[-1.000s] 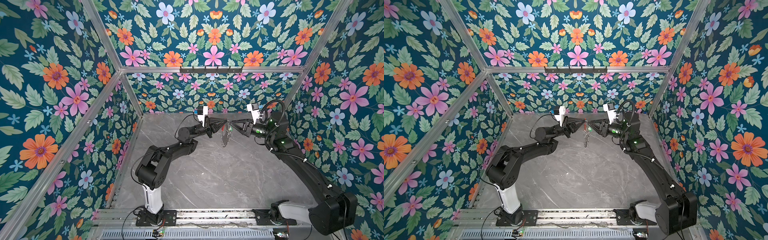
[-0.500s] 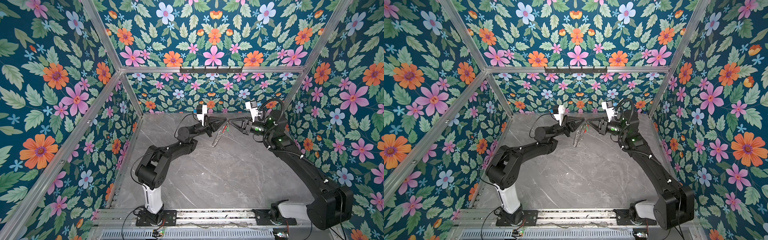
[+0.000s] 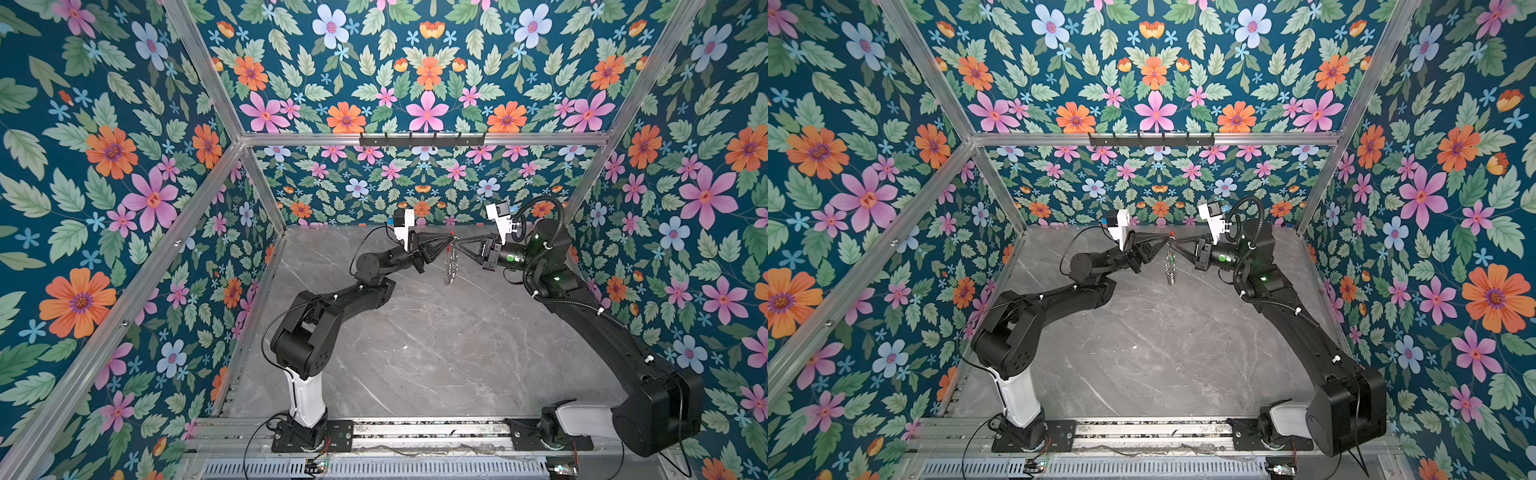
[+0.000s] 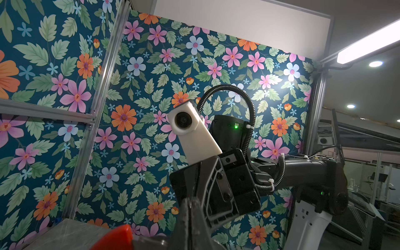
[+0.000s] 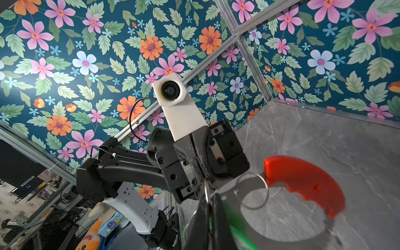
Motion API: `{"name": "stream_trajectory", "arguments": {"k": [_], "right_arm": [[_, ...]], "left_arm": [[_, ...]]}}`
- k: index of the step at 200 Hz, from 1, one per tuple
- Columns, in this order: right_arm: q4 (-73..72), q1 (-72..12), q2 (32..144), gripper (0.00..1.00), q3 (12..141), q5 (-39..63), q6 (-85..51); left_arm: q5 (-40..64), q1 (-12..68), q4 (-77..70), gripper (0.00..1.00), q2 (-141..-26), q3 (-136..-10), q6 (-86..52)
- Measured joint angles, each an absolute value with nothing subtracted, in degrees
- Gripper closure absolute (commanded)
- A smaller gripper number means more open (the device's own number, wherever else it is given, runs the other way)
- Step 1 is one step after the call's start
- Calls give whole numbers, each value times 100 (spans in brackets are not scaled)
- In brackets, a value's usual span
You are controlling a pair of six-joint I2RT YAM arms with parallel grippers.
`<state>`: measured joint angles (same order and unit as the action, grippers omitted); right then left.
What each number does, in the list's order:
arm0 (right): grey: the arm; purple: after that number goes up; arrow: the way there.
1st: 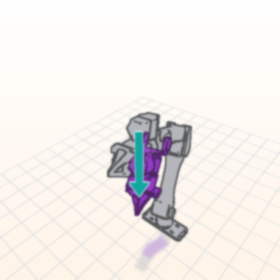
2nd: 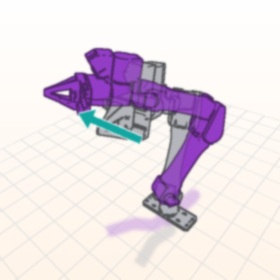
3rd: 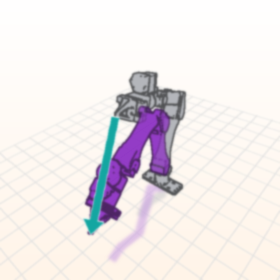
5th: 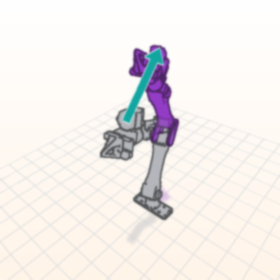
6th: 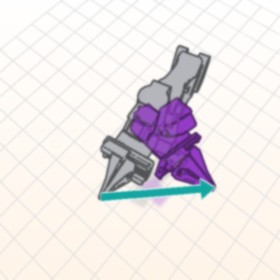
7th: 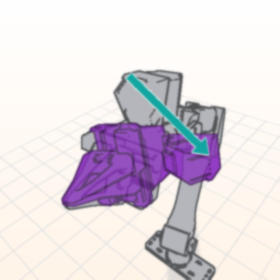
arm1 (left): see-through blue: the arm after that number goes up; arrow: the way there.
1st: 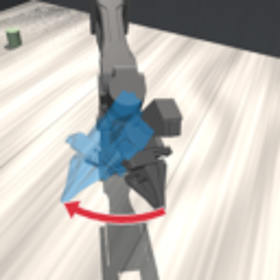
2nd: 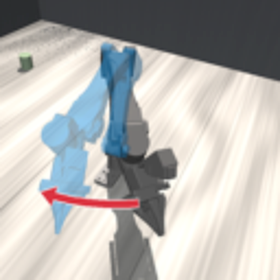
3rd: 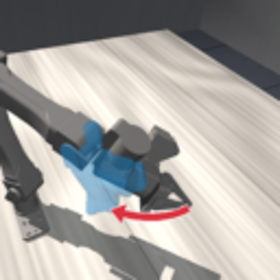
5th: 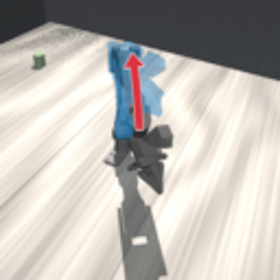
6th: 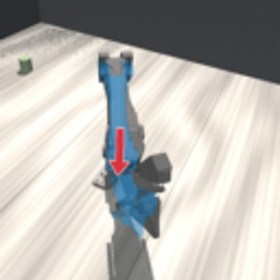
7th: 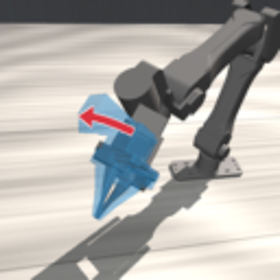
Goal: Attach keys to a key ring
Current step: Insert the key into the keyring.
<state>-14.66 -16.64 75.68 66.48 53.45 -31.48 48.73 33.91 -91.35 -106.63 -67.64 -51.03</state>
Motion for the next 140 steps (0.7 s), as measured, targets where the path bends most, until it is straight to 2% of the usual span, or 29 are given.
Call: {"name": "stream_trajectory", "arguments": {"k": [8, 17, 31, 49, 67, 104, 140], "right_arm": [[-1422, -1664, 7561, 100, 6650, 5336, -3122], [-1313, -1664, 7557, 100, 6670, 5330, -3063], [-954, -1671, 7544, 100, 6761, 5256, -2895], [-412, -1649, 7520, 100, 6969, 4952, -2403], [261, -1682, 7526, 100, 7181, 4718, -1734], [1452, -2023, 7642, 100, 7367, 3983, -471], [2069, -2344, 7915, 100, 7540, 3433, 281]], "left_arm": [[4873, 3387, -9142, 100, -10663, -6746, -5094], [4882, 3367, -9142, 86, -10659, -6707, -5057], [4995, 3301, -9050, 75, -10586, -6563, -4836], [5081, 3157, -8617, 69, -10328, -6287, -4375], [5148, 3026, -7487, 63, -9852, -6110, -3306], [5227, 3081, -3389, 63, -9209, -6936, 338], [5168, 3048, -368, 75, -9507, -8031, 2574]]}}
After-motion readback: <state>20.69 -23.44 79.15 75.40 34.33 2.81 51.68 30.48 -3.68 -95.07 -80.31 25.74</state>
